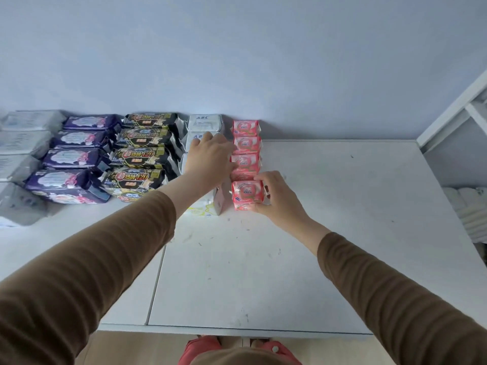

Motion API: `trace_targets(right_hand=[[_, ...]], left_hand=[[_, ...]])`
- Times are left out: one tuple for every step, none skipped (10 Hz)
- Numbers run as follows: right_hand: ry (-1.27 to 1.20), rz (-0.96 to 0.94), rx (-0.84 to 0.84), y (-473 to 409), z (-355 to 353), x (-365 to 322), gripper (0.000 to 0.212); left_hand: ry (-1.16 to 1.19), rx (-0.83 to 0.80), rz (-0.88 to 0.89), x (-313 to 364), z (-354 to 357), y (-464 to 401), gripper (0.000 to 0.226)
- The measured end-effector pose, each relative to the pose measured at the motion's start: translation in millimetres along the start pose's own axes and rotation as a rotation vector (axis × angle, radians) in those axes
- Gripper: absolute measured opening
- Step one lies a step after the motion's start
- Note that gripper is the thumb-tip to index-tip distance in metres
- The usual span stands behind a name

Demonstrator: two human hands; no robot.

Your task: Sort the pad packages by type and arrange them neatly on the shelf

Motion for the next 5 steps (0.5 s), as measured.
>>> trace_targets(right_hand=[[0.042, 0.014, 0.035, -11.8, 3.4, -1.7, 0.059], [0.058, 0.066, 0.082, -18.6, 2.0, -1.5, 0.062], [0.091, 0.118, 0.11, -20.9, 5.6, 2.9, 0.062], [0.166, 0.147, 0.101, -17.7, 6.5, -13.2, 0.069], [0.28, 0.14, 0.172, -15.7, -7.2, -34.9, 0.069]], left_hand=[[0.095, 0.087, -0.011, -14.9, -15.7, 26.8, 0.028], [0.115, 0.127, -0.043, -30.5, -20.6, 51.0, 0.028], [0.131, 0.13, -0.069, -44.1, -17.7, 68.2, 0.031], [0.169, 0.158, -0.093, -58.4, -15.5, 86.2, 0.032], [0.197, 0.182, -0.114, -72.8, -12.8, 100.4, 0.035]])
Point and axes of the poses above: each hand's wrist, its own y-axis away from the middle knuckle, its own z-axis out of the palm, x = y × z, the point moved 8 cm from there along -y, towards the middle knuckle, and after that the axes turned 13 degrees about -x, right-handed, at the moved point
